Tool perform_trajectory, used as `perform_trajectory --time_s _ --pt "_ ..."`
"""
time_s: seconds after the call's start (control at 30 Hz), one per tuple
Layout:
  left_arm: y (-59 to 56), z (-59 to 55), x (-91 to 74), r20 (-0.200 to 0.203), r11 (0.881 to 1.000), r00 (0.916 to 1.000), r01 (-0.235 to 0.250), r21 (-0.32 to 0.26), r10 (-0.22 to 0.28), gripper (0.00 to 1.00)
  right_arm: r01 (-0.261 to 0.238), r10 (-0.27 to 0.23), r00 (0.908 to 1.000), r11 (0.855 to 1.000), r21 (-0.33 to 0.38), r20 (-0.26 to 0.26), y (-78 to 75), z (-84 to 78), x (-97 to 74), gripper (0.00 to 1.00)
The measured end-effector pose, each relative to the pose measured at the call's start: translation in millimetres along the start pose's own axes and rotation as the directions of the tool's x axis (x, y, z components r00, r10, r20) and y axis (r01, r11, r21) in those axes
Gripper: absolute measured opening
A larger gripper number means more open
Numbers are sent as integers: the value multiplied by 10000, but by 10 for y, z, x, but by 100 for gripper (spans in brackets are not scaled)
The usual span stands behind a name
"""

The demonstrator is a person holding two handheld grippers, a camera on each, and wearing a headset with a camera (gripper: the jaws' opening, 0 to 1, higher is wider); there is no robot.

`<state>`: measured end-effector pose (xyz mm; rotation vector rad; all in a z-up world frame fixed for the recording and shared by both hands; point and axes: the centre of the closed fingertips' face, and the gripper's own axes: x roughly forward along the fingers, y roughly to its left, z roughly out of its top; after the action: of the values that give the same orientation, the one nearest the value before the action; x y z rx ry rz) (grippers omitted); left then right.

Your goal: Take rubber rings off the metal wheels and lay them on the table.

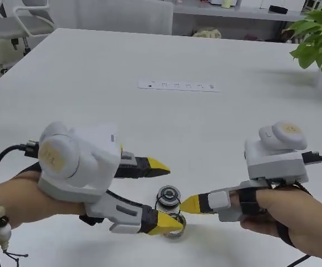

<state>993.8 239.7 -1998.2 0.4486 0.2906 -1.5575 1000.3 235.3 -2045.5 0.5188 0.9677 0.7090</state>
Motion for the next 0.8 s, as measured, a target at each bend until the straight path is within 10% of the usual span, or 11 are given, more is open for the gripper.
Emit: perform_trajectory --time_s 0.03,0.17,0.4,0.8 --pt "-11 -52 -11 -467 9995 9989 -22 -314 7 63 -13 13 10000 10000 -14 22 8 3 -4 0" --pt "-144 91 20 -234 9989 9986 472 85 -469 91 25 -24 10000 10000 -55 86 -4 16 -10 0" --pt "-146 216 -175 -398 9995 9988 304 133 -298 94 -215 217 9993 9997 -74 317 66 88 -34 0" --pt "-26 292 -815 244 9838 9837 -1776 -219 1782 99 -610 618 9969 9980 -180 488 202 127 -45 0"
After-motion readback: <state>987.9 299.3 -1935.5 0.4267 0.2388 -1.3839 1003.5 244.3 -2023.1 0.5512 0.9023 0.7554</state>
